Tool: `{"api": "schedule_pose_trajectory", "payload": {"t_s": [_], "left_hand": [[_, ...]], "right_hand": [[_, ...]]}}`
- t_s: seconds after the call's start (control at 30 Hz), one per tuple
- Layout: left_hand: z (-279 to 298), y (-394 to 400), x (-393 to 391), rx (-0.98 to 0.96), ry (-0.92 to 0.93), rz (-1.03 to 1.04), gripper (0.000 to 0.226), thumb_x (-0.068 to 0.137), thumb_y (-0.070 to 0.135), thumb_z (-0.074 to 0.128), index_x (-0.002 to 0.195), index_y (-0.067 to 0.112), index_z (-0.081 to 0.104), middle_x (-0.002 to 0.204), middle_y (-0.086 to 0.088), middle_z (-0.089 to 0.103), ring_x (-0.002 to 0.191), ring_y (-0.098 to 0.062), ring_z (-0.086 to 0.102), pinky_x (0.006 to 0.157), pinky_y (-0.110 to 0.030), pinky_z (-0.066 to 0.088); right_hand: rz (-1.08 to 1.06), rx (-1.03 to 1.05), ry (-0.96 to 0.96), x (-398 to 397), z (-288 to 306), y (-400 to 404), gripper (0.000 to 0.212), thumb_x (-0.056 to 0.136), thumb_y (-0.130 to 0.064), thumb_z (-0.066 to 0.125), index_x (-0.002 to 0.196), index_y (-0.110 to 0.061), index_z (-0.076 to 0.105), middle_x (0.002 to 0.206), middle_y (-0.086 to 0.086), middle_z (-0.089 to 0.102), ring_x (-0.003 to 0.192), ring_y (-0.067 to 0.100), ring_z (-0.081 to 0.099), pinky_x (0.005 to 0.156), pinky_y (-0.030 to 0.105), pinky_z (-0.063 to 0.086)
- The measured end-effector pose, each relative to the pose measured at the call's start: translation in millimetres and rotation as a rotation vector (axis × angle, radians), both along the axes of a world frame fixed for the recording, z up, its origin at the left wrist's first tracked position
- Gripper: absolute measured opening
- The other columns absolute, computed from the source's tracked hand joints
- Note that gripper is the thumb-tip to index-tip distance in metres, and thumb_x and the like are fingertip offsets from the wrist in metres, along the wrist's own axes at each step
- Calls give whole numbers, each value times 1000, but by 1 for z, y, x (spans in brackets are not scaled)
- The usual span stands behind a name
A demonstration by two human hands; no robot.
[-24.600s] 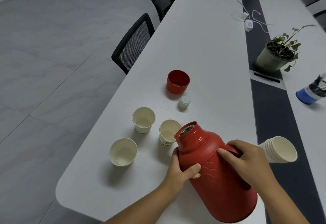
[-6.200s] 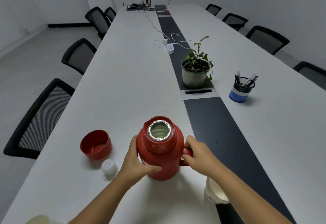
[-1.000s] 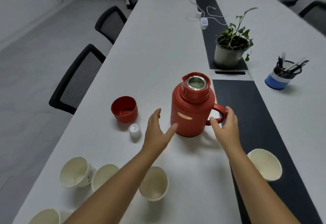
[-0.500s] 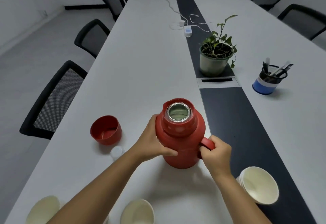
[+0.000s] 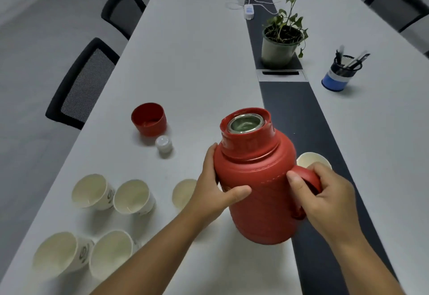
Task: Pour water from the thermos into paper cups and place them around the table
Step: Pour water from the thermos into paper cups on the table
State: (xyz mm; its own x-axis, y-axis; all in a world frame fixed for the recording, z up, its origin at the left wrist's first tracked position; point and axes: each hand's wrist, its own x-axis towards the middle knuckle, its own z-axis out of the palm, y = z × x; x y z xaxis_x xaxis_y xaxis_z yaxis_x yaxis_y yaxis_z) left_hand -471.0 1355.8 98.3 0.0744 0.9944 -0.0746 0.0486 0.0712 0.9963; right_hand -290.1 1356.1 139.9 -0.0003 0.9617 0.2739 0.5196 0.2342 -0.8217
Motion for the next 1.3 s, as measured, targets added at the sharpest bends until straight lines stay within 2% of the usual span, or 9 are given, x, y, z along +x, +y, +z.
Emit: {"api": "schedule_pose_trajectory", "payload": {"t_s": [0.1, 0.2, 0.27, 0.43, 0.57, 0.7, 1.0, 1.07, 1.3], "left_hand": [[-7, -30, 7, -38, -96, 22, 75, 51, 44, 70, 118, 35, 38, 115, 9, 56, 105, -5, 58, 89, -27, 51], [-18, -55, 12, -90, -212, 40, 72, 50, 42, 69, 115, 35, 39, 114, 6, 56, 102, -4, 59, 83, -27, 52], [-25, -68, 13, -118, -265, 53, 71, 50, 42, 69, 114, 35, 39, 113, 5, 56, 97, -1, 60, 75, -23, 52], [-39, -88, 13, -187, -344, 73, 69, 50, 41, 67, 113, 32, 39, 106, 1, 55, 76, 6, 61, 61, -13, 48], [-48, -100, 14, -241, -380, 89, 68, 50, 43, 67, 111, 33, 39, 107, 1, 55, 76, 5, 62, 61, -13, 50], [-55, -104, 12, -268, -418, 109, 67, 53, 38, 70, 112, 33, 38, 110, -1, 54, 78, 4, 63, 62, -14, 50], [-64, -106, 6, -285, -519, 154, 72, 48, 43, 69, 112, 30, 38, 113, -1, 55, 83, 4, 64, 60, -14, 50], [-66, -104, 5, -281, -538, 169, 71, 48, 43, 69, 111, 28, 39, 110, 0, 56, 81, 4, 64, 60, -14, 50], [-75, -104, 9, -285, -633, 225, 70, 50, 41, 71, 112, 26, 41, 113, -2, 58, 90, -1, 65, 67, -15, 52]], "right_hand": [[42, -22, -130, 5, 0, -22, 31, 78, -38, 62, 59, -15, 52, 51, -7, 49, 51, 11, 52, 52, 3, 39], [72, -58, -197, 7, -3, -38, 28, 76, -31, 60, 64, -6, 56, 55, -5, 52, 61, 13, 55, 57, 2, 39], [80, -87, -216, 6, -6, -46, 26, 78, -22, 64, 59, -8, 52, 53, -4, 49, 65, 5, 53, 56, 2, 37], [125, -147, -324, 0, -9, -55, 36, 79, -25, 63, 54, -15, 40, 48, -2, 43, 48, 15, 43, 54, 12, 36], [193, -184, -368, -5, -6, -54, 31, 78, -25, 64, 56, -11, 47, 46, -5, 43, 62, 7, 49, 54, 12, 36], [244, -198, -416, -12, -4, -52, 27, 78, -24, 65, 63, -5, 55, 52, 2, 51, 70, 13, 50, 57, 17, 36], [264, -212, -493, -30, 0, -44, 27, 77, -28, 64, 61, -8, 54, 49, -2, 49, 64, 16, 50, 54, 20, 36], [268, -215, -531, -34, 2, -41, 29, 78, -29, 63, 63, -6, 55, 51, 0, 50, 54, 19, 48, 50, 22, 34], [315, -222, -631, -45, 7, -32, 32, 79, -29, 63, 64, -2, 55, 54, 6, 53, 54, 20, 49, 53, 31, 38]]}}
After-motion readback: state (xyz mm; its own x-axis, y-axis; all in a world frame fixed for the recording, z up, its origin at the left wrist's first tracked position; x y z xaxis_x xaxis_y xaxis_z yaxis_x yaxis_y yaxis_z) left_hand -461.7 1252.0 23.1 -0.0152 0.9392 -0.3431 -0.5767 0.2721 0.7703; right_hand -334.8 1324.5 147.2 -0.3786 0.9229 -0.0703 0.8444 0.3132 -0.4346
